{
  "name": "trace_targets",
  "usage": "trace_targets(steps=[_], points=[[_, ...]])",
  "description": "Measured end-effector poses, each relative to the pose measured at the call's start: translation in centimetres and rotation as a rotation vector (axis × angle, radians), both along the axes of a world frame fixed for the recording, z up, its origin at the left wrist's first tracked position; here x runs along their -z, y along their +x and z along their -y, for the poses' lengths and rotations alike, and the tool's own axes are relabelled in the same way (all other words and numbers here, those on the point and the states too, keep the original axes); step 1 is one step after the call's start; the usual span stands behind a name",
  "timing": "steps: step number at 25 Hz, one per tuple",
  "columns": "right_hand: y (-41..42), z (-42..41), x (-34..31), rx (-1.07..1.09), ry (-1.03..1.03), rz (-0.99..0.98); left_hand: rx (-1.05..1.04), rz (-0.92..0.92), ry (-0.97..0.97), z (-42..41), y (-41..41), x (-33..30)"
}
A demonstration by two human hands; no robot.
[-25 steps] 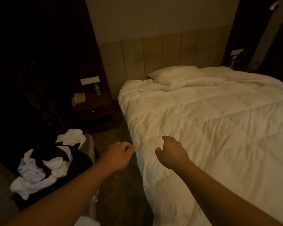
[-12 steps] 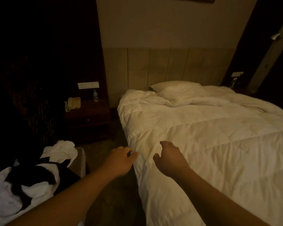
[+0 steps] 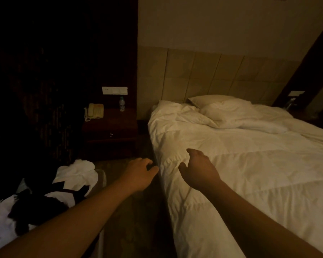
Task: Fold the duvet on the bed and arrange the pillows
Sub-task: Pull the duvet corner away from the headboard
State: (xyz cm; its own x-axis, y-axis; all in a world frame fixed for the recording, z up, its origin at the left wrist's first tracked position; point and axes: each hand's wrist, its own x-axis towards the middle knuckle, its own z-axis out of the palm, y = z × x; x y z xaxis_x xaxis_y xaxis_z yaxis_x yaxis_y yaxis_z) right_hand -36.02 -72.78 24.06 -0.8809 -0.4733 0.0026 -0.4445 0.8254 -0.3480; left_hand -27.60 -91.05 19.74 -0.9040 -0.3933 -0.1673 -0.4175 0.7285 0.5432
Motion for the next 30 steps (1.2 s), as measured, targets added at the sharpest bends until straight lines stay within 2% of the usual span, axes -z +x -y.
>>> trace_targets(steps=[7, 18, 25, 30], points=[[-7.5, 2.5, 1.0, 0.013, 0.007, 0.028, 0.003, 0.027, 0.007, 3.4, -6.9, 0.0], [-25.4, 5.2, 2.2, 0.006, -0.095, 0.085, -0.028, 0.084, -0.064, 5.8, -23.7, -2.0], [-31.8, 7.2, 3.4, 0.039, -0.101, 0.15, -0.012, 0.103, -0.083, 8.4, -30.2, -2.1], [-35.9, 11.6, 3.8, 0.049, -0.073, 0.159, 0.001, 0.089, -0.059, 13.0, -34.7, -0.8]])
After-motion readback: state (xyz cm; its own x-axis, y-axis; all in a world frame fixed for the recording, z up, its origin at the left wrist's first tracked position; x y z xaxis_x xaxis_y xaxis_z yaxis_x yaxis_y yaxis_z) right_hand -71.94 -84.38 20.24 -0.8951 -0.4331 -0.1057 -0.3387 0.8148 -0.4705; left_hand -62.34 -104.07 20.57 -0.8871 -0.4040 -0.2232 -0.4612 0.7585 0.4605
